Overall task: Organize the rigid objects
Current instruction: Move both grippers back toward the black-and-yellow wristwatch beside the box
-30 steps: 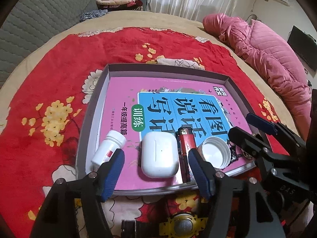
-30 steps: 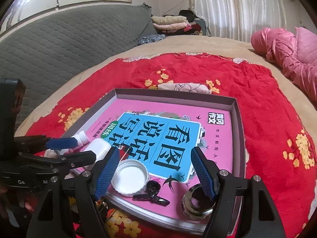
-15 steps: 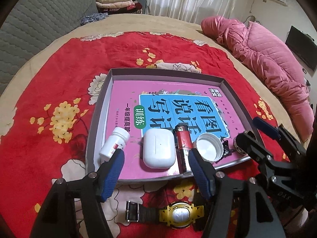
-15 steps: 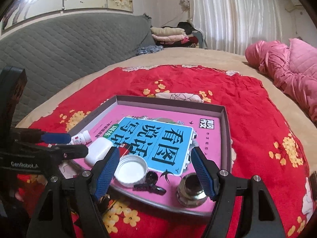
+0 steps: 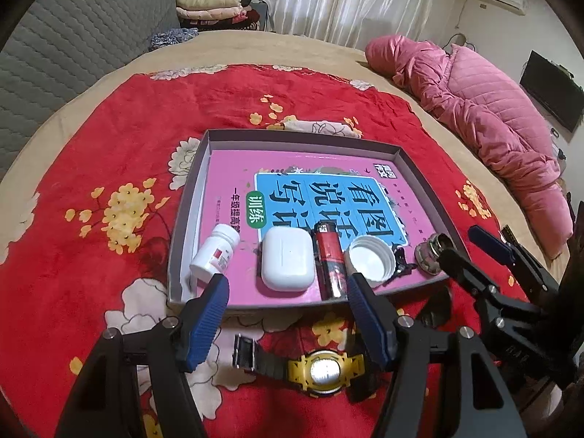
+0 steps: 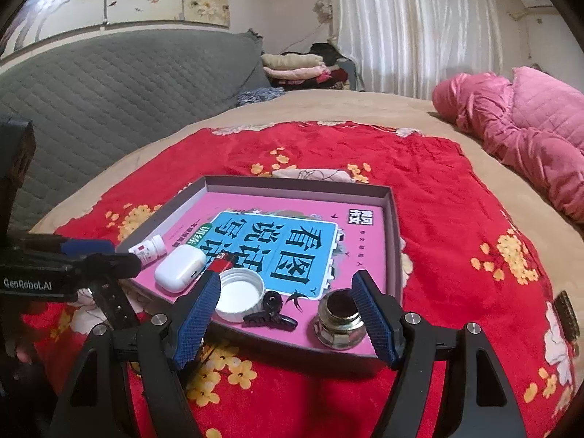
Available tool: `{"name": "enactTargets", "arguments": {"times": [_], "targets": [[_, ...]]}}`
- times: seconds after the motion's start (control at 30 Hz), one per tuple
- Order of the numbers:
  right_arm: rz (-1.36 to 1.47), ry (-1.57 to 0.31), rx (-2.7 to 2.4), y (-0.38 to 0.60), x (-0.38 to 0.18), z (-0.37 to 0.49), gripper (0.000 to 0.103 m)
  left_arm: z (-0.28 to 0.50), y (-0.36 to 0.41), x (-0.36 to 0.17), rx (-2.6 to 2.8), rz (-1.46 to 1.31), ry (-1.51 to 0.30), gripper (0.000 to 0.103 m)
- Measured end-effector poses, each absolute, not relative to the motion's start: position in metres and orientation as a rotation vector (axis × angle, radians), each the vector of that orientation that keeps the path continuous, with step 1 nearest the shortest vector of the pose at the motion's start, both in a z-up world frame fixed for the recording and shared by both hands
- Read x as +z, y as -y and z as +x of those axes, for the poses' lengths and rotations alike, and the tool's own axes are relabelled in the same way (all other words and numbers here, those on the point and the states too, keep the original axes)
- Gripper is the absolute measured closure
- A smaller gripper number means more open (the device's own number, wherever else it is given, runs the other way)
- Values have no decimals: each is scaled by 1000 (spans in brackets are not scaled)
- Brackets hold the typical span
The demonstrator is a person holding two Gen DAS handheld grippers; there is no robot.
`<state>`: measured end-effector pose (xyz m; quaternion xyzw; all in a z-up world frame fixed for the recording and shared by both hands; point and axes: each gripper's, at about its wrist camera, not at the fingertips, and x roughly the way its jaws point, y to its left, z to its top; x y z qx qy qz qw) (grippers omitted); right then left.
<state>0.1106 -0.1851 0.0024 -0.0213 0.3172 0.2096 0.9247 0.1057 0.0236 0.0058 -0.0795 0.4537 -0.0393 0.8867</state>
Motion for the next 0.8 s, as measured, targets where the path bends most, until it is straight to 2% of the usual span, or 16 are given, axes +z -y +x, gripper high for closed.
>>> {"name": "enactTargets", "arguments": {"times": [0.8], "targets": [[-67,-646,411,190,18,60,27,72,-20,10,-100,-144,-954,36]]}}
